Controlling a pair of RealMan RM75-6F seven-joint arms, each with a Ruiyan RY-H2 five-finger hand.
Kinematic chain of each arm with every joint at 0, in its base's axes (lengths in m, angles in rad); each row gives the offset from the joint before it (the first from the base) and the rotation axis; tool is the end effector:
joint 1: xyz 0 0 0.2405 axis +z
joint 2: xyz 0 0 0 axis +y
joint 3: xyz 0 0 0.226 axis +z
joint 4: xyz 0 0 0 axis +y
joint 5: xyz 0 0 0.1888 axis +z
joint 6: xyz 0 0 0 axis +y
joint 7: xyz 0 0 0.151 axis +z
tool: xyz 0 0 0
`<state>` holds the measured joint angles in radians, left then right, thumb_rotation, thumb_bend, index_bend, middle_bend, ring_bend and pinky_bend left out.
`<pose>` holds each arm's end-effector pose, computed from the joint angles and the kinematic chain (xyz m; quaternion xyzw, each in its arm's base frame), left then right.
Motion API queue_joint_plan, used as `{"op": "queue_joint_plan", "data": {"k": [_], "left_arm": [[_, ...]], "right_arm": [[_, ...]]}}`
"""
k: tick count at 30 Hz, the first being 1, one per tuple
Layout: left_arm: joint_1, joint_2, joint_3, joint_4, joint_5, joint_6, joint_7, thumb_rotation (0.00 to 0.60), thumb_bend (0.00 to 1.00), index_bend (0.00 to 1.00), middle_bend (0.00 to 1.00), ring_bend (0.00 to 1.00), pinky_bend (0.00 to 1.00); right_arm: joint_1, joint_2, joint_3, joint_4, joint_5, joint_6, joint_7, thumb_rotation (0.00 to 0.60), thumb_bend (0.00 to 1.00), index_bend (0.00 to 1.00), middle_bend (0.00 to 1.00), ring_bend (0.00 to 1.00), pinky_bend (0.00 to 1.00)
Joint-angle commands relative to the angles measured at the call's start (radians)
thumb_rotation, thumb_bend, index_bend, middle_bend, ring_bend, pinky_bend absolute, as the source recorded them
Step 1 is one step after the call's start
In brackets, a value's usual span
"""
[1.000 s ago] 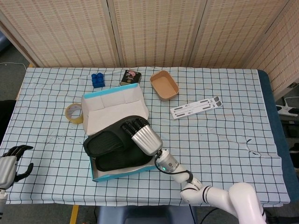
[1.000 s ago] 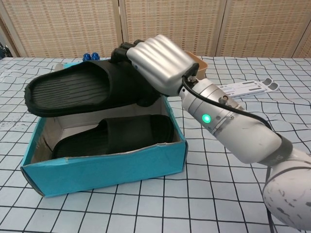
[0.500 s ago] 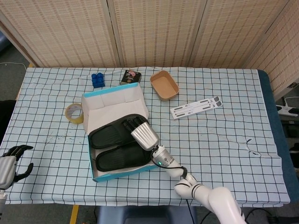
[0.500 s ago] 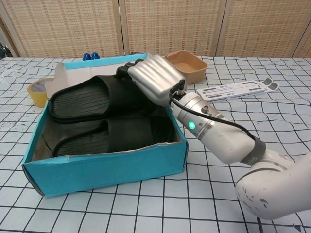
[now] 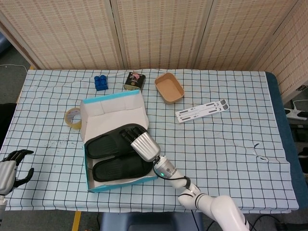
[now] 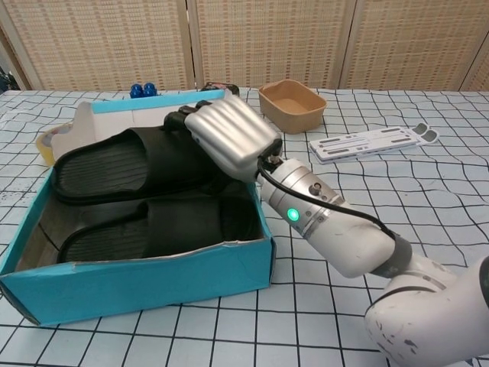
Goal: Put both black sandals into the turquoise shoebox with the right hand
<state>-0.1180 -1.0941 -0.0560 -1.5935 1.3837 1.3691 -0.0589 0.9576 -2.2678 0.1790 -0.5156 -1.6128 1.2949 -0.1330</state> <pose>-0.2970 0.1937 0.1669 -0.5763 -0.4403 -0.3548 0.5900 -0.0190 -0.3119 -0.1008 0.7454 -0.1111 0.5284 0.3909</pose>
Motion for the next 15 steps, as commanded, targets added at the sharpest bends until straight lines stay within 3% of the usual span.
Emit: {"op": "queue_joint_plan", "data": {"k": [1, 7, 15], "left_arm": [[0.0, 0.0, 0.001, 0.0, 0.0, -0.001, 0.002, 0.6, 0.4, 0.26, 0.23, 0.19, 0.36], [-0.002, 0.0, 0.002, -0.003, 0.001, -0.005, 0.007, 0.6, 0.4, 0.26, 0.23, 0.19, 0.36], [-0.003, 0.0, 0.001, 0.0, -0.002, -0.008, 0.007, 0.6, 0.4, 0.26, 0.23, 0.19, 0.36]], "right_arm": [[-0.016, 0.011, -0.017, -0.034, -0.004, -0.002, -0.01, 0.6, 0.12, 0.65, 0.55, 0.39, 0.4], [-0.047, 0.064, -0.046, -0.149, 0.0, -0.036, -0.063, 0.6, 0.12, 0.55, 0.54, 0.32, 0.35], [-0.076, 0.138, -0.055, -0.27, 0.033, -0.117, -0.219, 0.6, 0.12, 0.48, 0.43, 0.22, 0.31]]}}
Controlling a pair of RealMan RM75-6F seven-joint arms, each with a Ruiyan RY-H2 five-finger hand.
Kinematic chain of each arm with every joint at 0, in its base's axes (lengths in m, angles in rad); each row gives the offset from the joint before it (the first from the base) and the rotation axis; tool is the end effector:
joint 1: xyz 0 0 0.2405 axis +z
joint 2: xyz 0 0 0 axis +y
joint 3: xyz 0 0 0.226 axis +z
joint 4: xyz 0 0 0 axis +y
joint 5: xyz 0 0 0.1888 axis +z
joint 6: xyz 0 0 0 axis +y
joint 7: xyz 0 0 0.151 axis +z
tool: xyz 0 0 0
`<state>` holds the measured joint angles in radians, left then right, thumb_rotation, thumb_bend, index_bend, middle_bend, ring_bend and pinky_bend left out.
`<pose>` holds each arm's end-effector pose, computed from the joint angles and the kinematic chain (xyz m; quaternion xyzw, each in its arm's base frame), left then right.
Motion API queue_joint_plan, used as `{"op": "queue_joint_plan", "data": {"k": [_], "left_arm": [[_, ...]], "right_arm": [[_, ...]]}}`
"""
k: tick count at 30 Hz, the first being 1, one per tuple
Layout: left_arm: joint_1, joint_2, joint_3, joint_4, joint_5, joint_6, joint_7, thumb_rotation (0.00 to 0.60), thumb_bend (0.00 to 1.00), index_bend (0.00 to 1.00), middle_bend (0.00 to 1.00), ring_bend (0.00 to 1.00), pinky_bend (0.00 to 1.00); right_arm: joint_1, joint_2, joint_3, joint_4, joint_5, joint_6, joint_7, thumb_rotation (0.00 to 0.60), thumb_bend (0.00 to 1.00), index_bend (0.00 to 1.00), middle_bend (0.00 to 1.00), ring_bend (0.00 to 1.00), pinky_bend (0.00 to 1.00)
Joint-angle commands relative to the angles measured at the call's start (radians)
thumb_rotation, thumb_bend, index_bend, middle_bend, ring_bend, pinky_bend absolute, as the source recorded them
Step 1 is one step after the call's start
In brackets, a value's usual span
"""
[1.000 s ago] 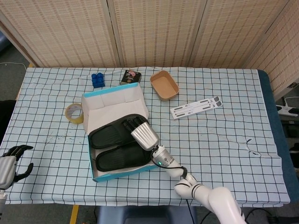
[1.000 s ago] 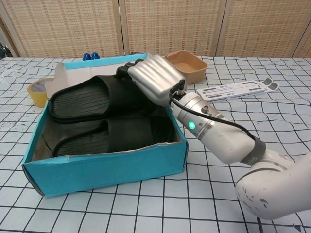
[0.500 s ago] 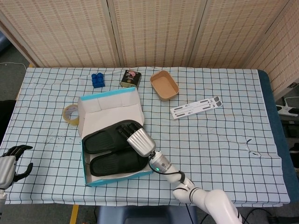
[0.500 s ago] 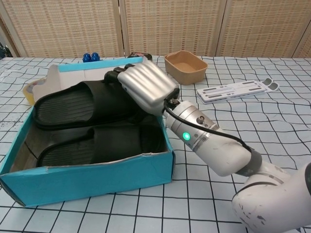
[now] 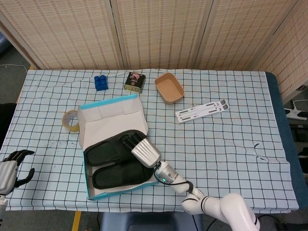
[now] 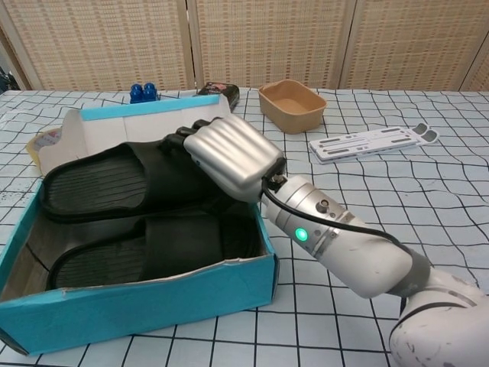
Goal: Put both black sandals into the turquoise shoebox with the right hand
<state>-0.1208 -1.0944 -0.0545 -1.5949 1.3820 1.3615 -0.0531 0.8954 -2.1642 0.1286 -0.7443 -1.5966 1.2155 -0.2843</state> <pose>-0.2970 0.1941 0.1655 -0.5789 -0.4414 -0.3513 0.5888 -0.0304 -0.2966 -0.1053 0.7804 -0.1110 0.4848 0.3790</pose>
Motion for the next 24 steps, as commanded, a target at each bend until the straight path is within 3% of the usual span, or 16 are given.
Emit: {"op": "queue_joint_plan", "data": {"k": [1, 14, 24], "left_arm": [[0.0, 0.0, 0.0, 0.001, -0.001, -0.001, 0.001, 0.6, 0.4, 0.26, 0.23, 0.19, 0.36], [-0.003, -0.001, 0.001, 0.002, -0.001, -0.007, -0.001, 0.6, 0.4, 0.26, 0.23, 0.19, 0.36], [-0.005, -0.003, 0.0, 0.005, -0.008, -0.014, 0.002, 0.6, 0.4, 0.26, 0.23, 0.19, 0.36]], "right_arm": [[-0.015, 0.041, -0.003, -0.049, 0.022, -0.048, -0.088, 0.6, 0.12, 0.47, 0.42, 0.21, 0.3], [-0.039, 0.162, 0.034, -0.201, 0.092, -0.112, -0.348, 0.6, 0.12, 0.41, 0.35, 0.15, 0.23], [-0.073, 0.265, 0.07, -0.414, 0.18, -0.137, -0.519, 0.6, 0.12, 0.37, 0.28, 0.08, 0.16]]}}
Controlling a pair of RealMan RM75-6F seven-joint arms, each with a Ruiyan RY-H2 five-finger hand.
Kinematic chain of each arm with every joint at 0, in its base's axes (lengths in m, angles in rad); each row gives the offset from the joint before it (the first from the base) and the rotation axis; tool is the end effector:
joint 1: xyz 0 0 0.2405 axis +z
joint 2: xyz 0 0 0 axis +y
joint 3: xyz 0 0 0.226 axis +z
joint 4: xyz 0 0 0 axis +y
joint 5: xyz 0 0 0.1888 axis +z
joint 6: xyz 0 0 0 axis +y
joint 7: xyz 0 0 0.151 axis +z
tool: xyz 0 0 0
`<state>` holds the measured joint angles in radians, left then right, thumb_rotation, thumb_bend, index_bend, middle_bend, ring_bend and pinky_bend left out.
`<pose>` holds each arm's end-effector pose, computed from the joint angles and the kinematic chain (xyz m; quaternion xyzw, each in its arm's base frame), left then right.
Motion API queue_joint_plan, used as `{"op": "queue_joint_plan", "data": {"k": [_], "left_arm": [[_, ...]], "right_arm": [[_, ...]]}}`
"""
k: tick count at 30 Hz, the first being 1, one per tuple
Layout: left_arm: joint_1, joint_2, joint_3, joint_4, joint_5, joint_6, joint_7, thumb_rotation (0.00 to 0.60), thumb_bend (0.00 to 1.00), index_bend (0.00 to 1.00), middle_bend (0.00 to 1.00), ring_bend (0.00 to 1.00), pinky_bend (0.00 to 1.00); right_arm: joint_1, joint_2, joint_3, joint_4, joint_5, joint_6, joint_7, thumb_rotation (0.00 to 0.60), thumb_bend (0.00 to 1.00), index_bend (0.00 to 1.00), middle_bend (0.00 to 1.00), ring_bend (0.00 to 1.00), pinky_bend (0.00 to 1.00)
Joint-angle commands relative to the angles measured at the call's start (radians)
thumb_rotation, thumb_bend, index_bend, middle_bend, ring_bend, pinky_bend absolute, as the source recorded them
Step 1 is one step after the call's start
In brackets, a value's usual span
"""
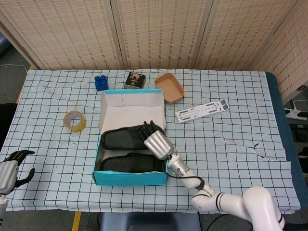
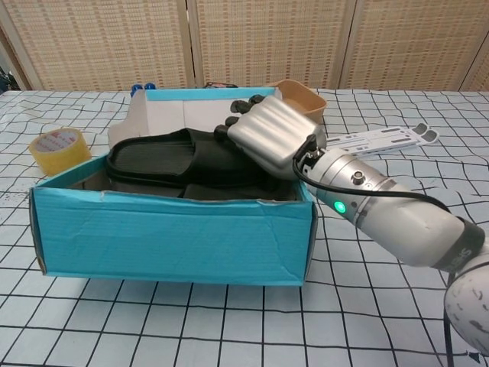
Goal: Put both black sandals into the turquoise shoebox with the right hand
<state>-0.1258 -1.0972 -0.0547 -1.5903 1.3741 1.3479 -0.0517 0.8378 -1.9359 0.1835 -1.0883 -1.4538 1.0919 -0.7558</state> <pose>-0.2985 0.1954 0.1639 -0.5799 -0.4448 -0.3467 0.5879 -0.0513 -0.3130 -0.0688 0.8017 -0.0449 0.3681 0.4687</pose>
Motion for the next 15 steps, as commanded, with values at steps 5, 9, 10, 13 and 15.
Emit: {"op": "queue_joint_plan", "data": {"k": [5, 9, 10, 13, 15], "left_arm": [[-0.002, -0.001, 0.0, 0.001, -0.006, -0.006, 0.002, 0.6, 0.4, 0.26, 0.23, 0.19, 0.36], [-0.002, -0.001, -0.001, 0.002, -0.008, -0.008, 0.001, 0.6, 0.4, 0.26, 0.23, 0.19, 0.36], [-0.002, -0.001, -0.001, 0.003, -0.008, -0.008, 0.001, 0.6, 0.4, 0.26, 0.23, 0.19, 0.36], [-0.003, -0.002, -0.001, 0.003, -0.01, -0.011, 0.002, 0.6, 0.4, 0.26, 0.23, 0.19, 0.36], [-0.004, -0.002, -0.001, 0.003, -0.012, -0.013, 0.003, 0.6, 0.4, 0.26, 0.23, 0.19, 0.36]], "right_arm": [[-0.031, 0.09, 0.034, -0.224, 0.088, -0.031, -0.05, 0.6, 0.11, 0.24, 0.22, 0.04, 0.11], [-0.035, 0.158, 0.055, -0.393, 0.132, -0.077, 0.054, 0.6, 0.11, 0.18, 0.2, 0.02, 0.08], [-0.033, 0.168, 0.058, -0.419, 0.139, -0.087, 0.074, 0.6, 0.11, 0.17, 0.19, 0.01, 0.08], [-0.026, 0.194, 0.067, -0.482, 0.146, -0.108, 0.138, 0.6, 0.11, 0.14, 0.17, 0.0, 0.06], [-0.022, 0.204, 0.065, -0.503, 0.143, -0.115, 0.166, 0.6, 0.11, 0.14, 0.17, 0.0, 0.06]]}}
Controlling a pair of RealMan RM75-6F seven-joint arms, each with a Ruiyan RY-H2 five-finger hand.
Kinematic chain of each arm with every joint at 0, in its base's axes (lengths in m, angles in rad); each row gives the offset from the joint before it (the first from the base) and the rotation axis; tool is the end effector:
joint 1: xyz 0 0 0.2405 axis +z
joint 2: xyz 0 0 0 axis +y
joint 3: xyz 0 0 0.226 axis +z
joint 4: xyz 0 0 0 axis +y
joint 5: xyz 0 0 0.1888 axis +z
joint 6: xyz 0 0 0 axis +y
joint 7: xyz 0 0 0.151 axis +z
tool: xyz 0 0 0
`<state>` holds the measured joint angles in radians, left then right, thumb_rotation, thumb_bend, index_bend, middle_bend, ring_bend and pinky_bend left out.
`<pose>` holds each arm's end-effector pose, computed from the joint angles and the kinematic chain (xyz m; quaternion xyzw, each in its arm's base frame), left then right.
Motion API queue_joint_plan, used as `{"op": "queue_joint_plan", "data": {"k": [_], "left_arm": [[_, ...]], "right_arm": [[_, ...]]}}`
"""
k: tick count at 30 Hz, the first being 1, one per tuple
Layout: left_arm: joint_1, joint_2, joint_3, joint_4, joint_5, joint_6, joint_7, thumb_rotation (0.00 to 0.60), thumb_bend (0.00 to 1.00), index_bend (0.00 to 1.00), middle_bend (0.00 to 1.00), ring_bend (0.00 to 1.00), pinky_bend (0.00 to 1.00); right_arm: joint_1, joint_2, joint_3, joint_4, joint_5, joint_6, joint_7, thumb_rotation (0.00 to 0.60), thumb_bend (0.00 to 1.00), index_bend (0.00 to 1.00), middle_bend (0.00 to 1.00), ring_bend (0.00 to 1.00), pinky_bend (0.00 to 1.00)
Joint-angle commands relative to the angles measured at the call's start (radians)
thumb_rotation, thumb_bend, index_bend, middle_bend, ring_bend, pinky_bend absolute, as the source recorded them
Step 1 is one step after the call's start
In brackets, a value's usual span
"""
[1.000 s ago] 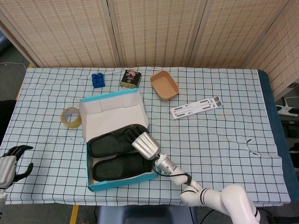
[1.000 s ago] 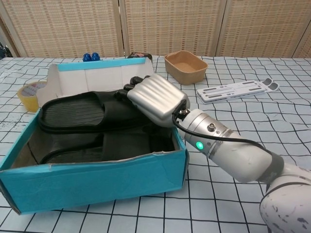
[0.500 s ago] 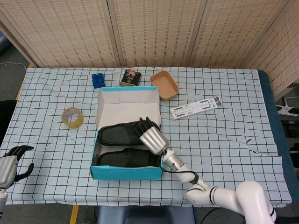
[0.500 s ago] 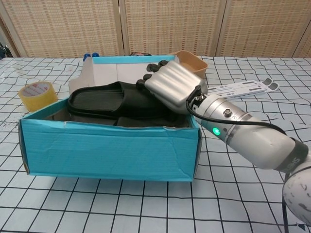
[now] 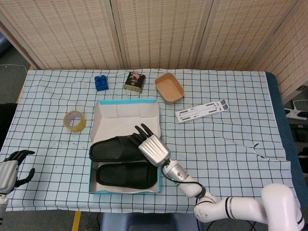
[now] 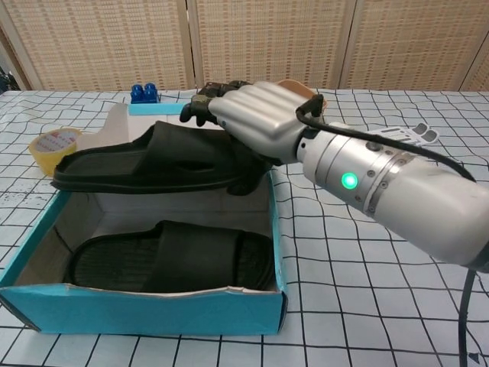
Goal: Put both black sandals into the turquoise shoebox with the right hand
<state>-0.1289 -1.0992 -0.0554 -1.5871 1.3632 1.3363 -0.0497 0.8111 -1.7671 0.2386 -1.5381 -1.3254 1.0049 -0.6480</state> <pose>-0.3005 0.1962 0.1628 -0.5790 -0.4487 -0.3420 0.5886 -0.0153 -0.2827 -0.0387 0.7972 -0.2085 0.4437 0.3524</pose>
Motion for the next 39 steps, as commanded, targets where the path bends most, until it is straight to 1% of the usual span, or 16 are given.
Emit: {"op": "queue_joint_plan", "data": {"k": [1, 5, 14, 18, 23, 29, 33, 36, 39], "left_arm": [[-0.001, -0.001, -0.001, 0.0, -0.002, -0.002, 0.001, 0.6, 0.4, 0.26, 0.23, 0.19, 0.36], [0.0, 0.001, 0.001, -0.002, 0.002, 0.002, 0.002, 0.6, 0.4, 0.26, 0.23, 0.19, 0.36], [0.0, 0.001, 0.0, 0.002, 0.002, 0.001, -0.007, 0.6, 0.4, 0.26, 0.23, 0.19, 0.36], [0.0, 0.003, -0.002, 0.002, -0.002, -0.001, -0.011, 0.6, 0.4, 0.26, 0.23, 0.19, 0.36], [0.0, 0.002, 0.0, 0.001, 0.004, 0.003, -0.009, 0.6, 0.4, 0.26, 0.23, 0.19, 0.36], [-0.003, -0.001, 0.001, 0.003, -0.004, -0.009, 0.0, 0.6, 0.4, 0.26, 0.23, 0.19, 0.36], [-0.004, -0.002, 0.001, 0.003, -0.004, -0.009, 0.002, 0.6, 0.4, 0.26, 0.23, 0.19, 0.36], [-0.004, -0.001, 0.001, 0.003, -0.005, -0.011, 0.0, 0.6, 0.4, 0.26, 0.23, 0.19, 0.36], [-0.004, -0.001, 0.0, 0.002, -0.004, -0.008, -0.002, 0.6, 0.4, 0.26, 0.23, 0.19, 0.36]], "right_arm": [[0.007, 0.037, 0.008, -0.058, 0.01, -0.029, 0.07, 0.6, 0.11, 0.14, 0.17, 0.0, 0.06], [0.011, 0.034, -0.012, -0.058, 0.003, -0.036, 0.096, 0.6, 0.11, 0.14, 0.17, 0.0, 0.06], [0.037, 0.011, -0.029, -0.024, 0.062, -0.094, 0.136, 0.6, 0.11, 0.14, 0.17, 0.0, 0.06], [0.043, 0.012, -0.035, -0.028, 0.071, -0.101, 0.151, 0.6, 0.11, 0.14, 0.17, 0.0, 0.06], [0.046, 0.024, -0.045, -0.049, 0.078, -0.101, 0.151, 0.6, 0.1, 0.12, 0.14, 0.0, 0.04], [0.045, 0.017, -0.035, -0.06, 0.067, -0.075, 0.194, 0.6, 0.1, 0.12, 0.13, 0.0, 0.04], [0.043, -0.016, -0.014, -0.054, 0.039, -0.04, 0.269, 0.6, 0.1, 0.18, 0.13, 0.0, 0.05], [0.052, -0.04, 0.0, -0.034, 0.042, -0.041, 0.304, 0.6, 0.1, 0.21, 0.13, 0.0, 0.07], [0.067, -0.073, 0.008, 0.006, 0.06, -0.049, 0.299, 0.6, 0.1, 0.21, 0.13, 0.0, 0.07]]}}
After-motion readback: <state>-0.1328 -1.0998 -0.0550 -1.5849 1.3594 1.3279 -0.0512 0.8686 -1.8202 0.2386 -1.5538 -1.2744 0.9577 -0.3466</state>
